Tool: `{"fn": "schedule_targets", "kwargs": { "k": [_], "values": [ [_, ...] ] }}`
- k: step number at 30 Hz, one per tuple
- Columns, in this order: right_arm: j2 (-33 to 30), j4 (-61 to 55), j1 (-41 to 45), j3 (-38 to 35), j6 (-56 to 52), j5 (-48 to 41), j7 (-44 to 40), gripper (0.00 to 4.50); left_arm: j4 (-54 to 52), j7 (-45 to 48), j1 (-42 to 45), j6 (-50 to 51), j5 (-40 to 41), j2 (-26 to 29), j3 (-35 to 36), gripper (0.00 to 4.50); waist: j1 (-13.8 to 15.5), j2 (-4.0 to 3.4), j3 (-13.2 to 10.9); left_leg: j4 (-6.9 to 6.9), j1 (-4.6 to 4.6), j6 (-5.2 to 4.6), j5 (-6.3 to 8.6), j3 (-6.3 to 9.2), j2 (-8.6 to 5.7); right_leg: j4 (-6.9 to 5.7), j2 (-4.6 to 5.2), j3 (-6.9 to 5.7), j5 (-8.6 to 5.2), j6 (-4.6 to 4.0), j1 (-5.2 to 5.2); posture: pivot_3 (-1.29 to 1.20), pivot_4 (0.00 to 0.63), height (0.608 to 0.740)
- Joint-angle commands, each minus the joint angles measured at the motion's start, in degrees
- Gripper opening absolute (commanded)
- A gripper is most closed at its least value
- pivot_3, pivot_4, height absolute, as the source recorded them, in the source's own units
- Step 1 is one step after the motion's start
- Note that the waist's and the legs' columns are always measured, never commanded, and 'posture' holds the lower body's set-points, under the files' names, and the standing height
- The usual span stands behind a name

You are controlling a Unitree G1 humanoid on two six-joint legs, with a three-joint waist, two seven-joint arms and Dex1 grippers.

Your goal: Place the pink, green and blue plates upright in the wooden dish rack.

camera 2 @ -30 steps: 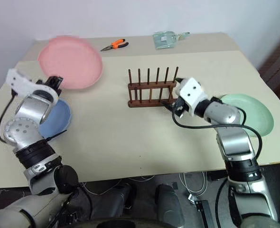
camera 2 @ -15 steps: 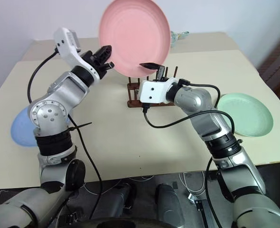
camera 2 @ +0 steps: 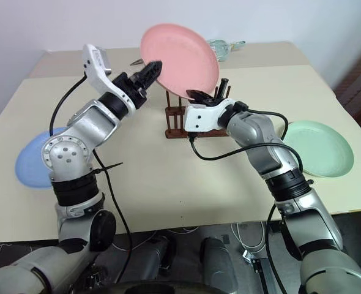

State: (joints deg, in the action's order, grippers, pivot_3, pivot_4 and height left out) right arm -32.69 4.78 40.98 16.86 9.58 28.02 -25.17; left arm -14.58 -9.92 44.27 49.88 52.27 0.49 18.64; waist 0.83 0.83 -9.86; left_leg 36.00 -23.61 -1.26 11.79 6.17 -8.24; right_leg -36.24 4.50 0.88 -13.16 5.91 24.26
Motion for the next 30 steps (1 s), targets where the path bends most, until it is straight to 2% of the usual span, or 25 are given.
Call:
{"fn": "schedule_targets", "kwargs": {
  "k": [1, 4, 7, 11, 15, 23, 30],
  "values": [
    [-0.8, -2.4, -0.7, -5.0, -0.6, -2.4, 1.2, 0.00, 0.7, -0.5, 2.3, -8.6, -5.4, 4.1, 3.1, 3.77, -0.2, 0.00, 0.0, -0.03, 0.00, 0.02, -0.01, 0.00, 0.01, 0.00, -0.01, 0.00, 0.00, 0.00, 0.03, 0.00, 0.150, 0.727],
    [-0.5, -3.3, -2.3, -11.0, -3.4, -9.2, 0.3, 0.00, 1.4, 5.9, -1.7, -12.2, -16.8, 14.0, -4.5, 3.77, -0.3, -0.02, 0.0, -0.17, 0.01, 0.06, -0.04, -0.03, 0.03, -0.01, -0.04, 0.07, -0.01, -0.02, 0.11, 0.00, 0.150, 0.727],
    [2.5, -6.7, -3.8, -19.2, -11.1, -23.5, -2.7, 0.00, 1.7, 13.5, -7.1, -16.1, -23.0, 20.4, -10.9, 3.77, 0.0, -0.03, 0.0, -0.26, 0.01, -0.01, -0.09, -0.08, 0.01, 0.01, -0.04, 0.15, 0.00, -0.03, 0.14, 0.00, 0.150, 0.727],
    [7.1, -15.1, -5.8, -30.8, -31.5, -48.5, -6.1, 0.00, -2.0, 28.4, -15.8, -20.5, -25.6, 25.2, -20.0, 3.77, 0.0, -0.04, 0.0, -0.28, 0.01, -0.12, 0.05, -0.02, 0.01, 0.05, -0.01, 0.12, 0.01, -0.04, 0.09, 0.00, 0.150, 0.727],
    [8.7, -21.0, -7.3, -36.0, -44.5, -63.7, -4.6, 0.00, -6.3, 39.6, -21.9, -21.7, -25.1, 27.2, -26.8, 3.77, -0.2, -0.19, -0.1, -0.38, 0.00, -0.46, 0.26, -0.02, 0.02, 0.10, 0.03, 0.15, -0.01, -0.07, 0.13, 0.00, 0.150, 0.727],
    [7.9, -22.2, -9.9, -36.4, -49.8, -68.9, -1.9, 0.00, -7.5, 44.7, -24.4, -19.8, -24.8, 26.0, -28.5, 3.77, -0.2, -0.39, -0.1, -0.42, 0.00, -0.47, 0.25, -0.03, 0.07, 0.09, 0.02, 0.17, -0.09, -0.26, 0.21, 0.00, 0.150, 0.727],
    [6.9, -18.6, -10.4, -34.6, -50.4, -67.8, -2.5, 0.00, -7.5, 45.3, -25.3, -20.0, -26.4, 25.7, -28.8, 3.77, -0.1, -0.39, -0.1, -0.41, -0.01, -0.53, 0.22, -0.05, 0.06, 0.11, 0.04, 0.16, -0.05, -0.18, 0.20, 0.00, 0.150, 0.727]
  ]
}}
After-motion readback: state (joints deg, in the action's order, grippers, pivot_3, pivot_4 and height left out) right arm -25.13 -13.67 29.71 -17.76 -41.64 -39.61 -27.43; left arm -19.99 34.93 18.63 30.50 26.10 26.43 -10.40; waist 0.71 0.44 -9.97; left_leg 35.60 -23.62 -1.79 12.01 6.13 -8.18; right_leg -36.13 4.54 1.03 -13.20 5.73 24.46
